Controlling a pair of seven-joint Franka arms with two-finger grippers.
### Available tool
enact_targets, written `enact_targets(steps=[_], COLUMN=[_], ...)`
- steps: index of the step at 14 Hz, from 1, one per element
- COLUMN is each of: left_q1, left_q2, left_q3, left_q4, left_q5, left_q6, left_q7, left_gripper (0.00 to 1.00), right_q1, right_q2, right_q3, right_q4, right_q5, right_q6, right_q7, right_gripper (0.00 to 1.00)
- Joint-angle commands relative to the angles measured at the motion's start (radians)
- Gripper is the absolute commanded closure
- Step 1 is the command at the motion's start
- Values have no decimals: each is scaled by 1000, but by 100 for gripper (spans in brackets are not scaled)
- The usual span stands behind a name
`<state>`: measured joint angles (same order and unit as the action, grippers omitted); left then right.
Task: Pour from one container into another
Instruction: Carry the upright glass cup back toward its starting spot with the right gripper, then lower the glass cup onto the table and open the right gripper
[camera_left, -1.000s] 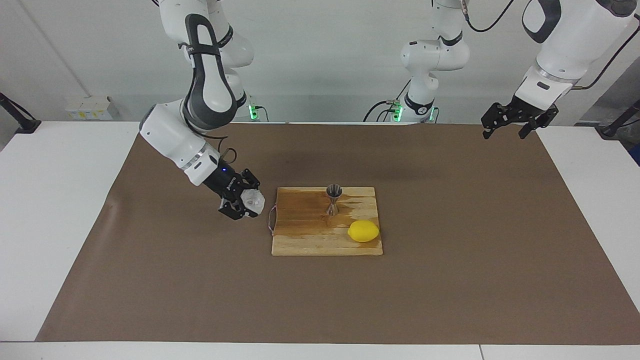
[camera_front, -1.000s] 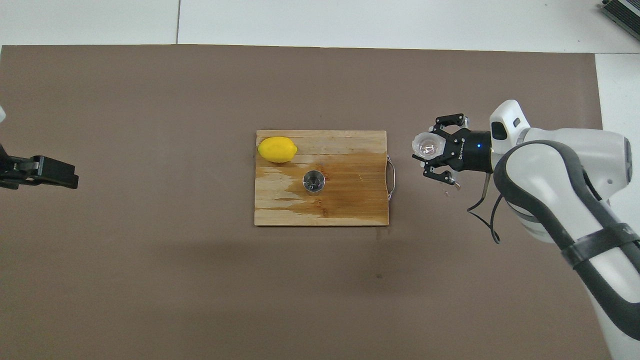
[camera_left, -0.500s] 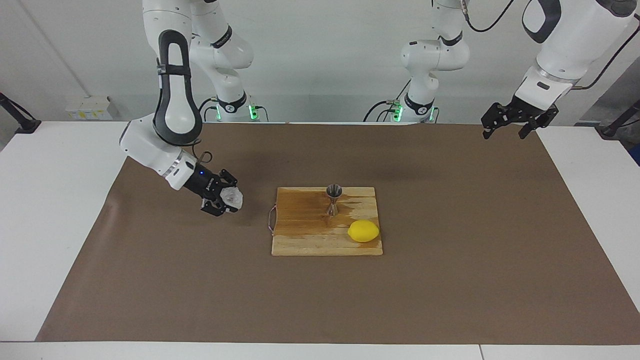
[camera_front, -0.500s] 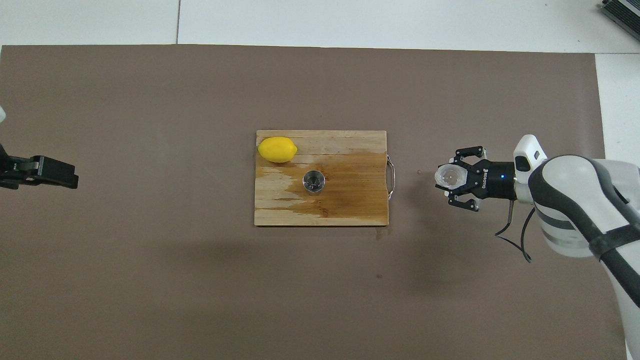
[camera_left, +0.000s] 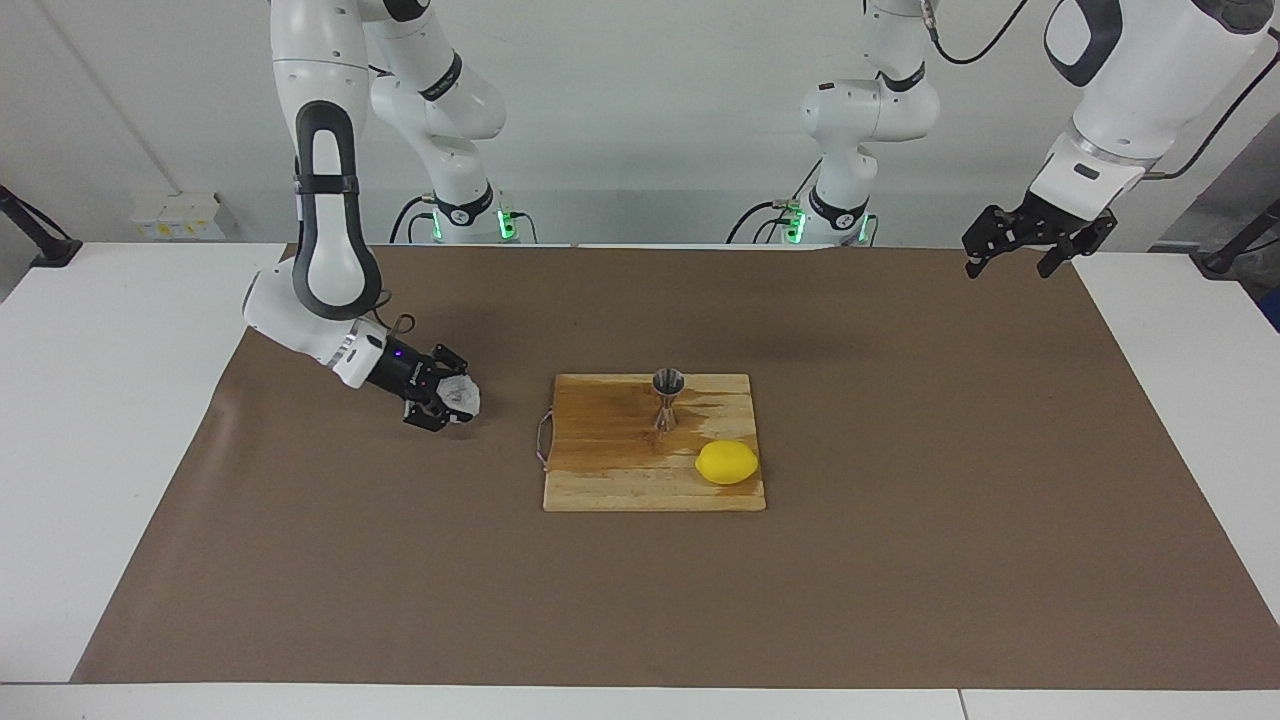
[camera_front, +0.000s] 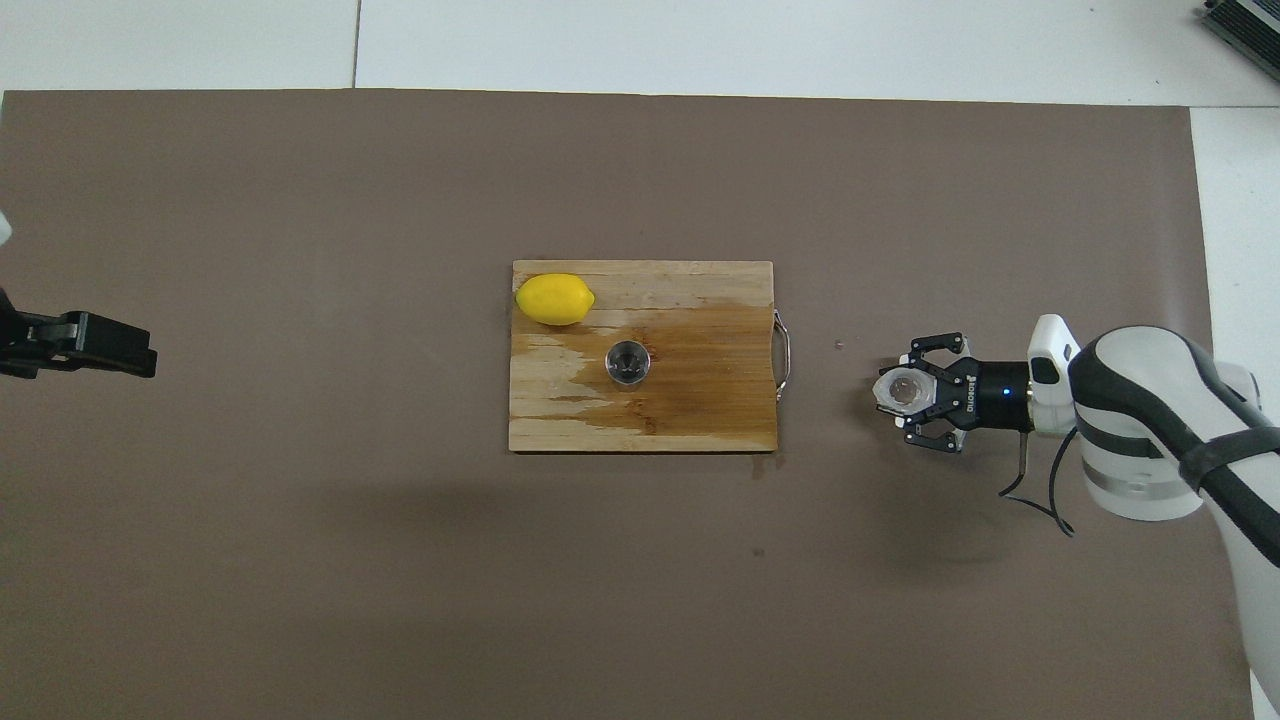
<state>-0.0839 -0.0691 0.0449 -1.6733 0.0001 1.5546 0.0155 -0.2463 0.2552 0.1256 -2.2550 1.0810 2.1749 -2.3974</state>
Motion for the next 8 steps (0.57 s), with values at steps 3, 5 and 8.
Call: enact_targets(steps=[3,5,8], left_q1=[7,7,7], left_q2=[-29,-29,-29], left_q3=[-2,-2,-2], left_q4=[-29,-29,-29], left_q5=[1,1,1], left_q6=[4,4,4], left_q7=[4,4,4], left_gripper=[0,0,0], right_q1=[-31,-21,-7], right_q2=[12,-28,-109], right_q3=[14,11,9], right_q4=[11,18,18], right_q5=[40,25,-96], right_q6=[-36,-32,-35], right_q7=[-57,-1,148], right_gripper=[0,0,0])
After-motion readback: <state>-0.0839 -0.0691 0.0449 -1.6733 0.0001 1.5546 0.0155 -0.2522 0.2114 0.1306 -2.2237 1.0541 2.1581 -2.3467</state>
